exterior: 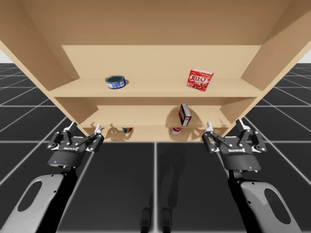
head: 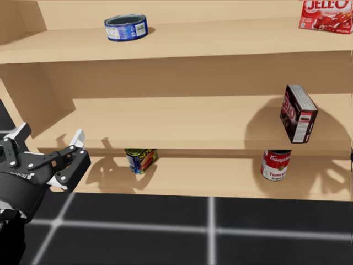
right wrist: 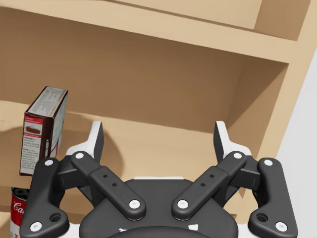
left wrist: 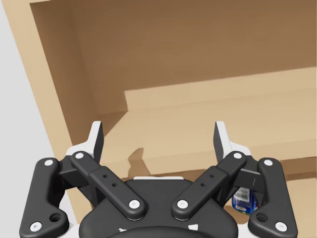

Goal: Find the potted meat can on the shelf and bring it to me.

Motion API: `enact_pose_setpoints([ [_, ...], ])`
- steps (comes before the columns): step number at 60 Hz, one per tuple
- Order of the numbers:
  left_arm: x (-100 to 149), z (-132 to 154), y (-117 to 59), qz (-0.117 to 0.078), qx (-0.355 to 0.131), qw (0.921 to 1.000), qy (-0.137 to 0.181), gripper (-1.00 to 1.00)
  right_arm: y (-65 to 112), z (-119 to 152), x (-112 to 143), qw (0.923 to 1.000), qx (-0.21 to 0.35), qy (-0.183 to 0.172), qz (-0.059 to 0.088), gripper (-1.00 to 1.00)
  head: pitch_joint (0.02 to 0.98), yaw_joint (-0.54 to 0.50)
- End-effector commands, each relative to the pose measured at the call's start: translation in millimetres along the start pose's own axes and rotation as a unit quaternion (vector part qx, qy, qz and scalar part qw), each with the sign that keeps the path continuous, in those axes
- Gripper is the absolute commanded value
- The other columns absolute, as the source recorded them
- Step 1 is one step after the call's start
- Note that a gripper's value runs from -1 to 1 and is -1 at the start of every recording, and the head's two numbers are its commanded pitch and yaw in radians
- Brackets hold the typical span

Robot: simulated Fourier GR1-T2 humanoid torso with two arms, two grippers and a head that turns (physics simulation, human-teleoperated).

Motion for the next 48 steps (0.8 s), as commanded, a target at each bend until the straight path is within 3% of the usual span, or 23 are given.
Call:
enact_pose_setpoints([
  [1,-1.0,-0.4,0.4,-0.001,-0.001,1.0000,0.002,-1.00,2.5,0.9,-0.7,1.0000,0.008,0.004,0.000,-1.00,0.706,0.20],
  [8,-0.3,-0.2,-0.2,0.006,-0.003,1.0000,0.001,-1.00,4.7,1.0,-0.9,0.9999,0.011,0.006,0.001,-1.00,0.733,0.26],
  [21,2.0,-0.1,-5.5,0.035,-0.026,0.9990,0.010,-1.00,4.1,0.5,-0.7,1.0000,0.008,0.004,0.000,-1.00,0.729,0.25],
  [26,6.9,3.7,-10.6,0.070,-0.045,0.9964,0.017,-1.00,4.1,0.1,-0.6,1.0000,0.008,0.004,-0.001,-1.00,0.716,0.26],
  [29,10.7,7.3,-11.7,0.072,-0.048,0.9961,0.014,-1.00,4.9,0.2,-0.5,0.9999,0.010,0.004,-0.001,-1.00,0.715,0.26],
  [33,19.1,15.9,-12.1,0.099,-0.079,0.9918,0.019,-1.00,4.6,-0.2,-0.4,0.9999,0.010,0.003,-0.001,-1.00,0.716,0.27],
  [34,22.4,20.2,-12.1,0.114,-0.095,0.9886,0.023,-1.00,4.4,-0.3,-0.5,0.9999,0.010,0.003,0.000,-1.00,0.716,0.27],
  [38,24.5,27.1,-13.1,0.132,-0.121,0.9832,0.033,-1.00,4.0,-0.6,-0.6,1.0000,0.006,0.001,0.002,-1.00,0.715,0.27],
  [41,20.6,33.5,-16.0,0.125,-0.123,0.9844,0.017,-1.00,3.7,-0.9,-1.0,0.9999,-0.004,-0.003,0.009,-1.00,0.715,0.28],
  [48,5.6,45.8,-16.0,0.103,-0.126,0.9856,0.044,-1.00,3.0,-0.8,-0.3,0.9999,-0.007,-0.004,0.006,-1.00,0.715,0.28],
])
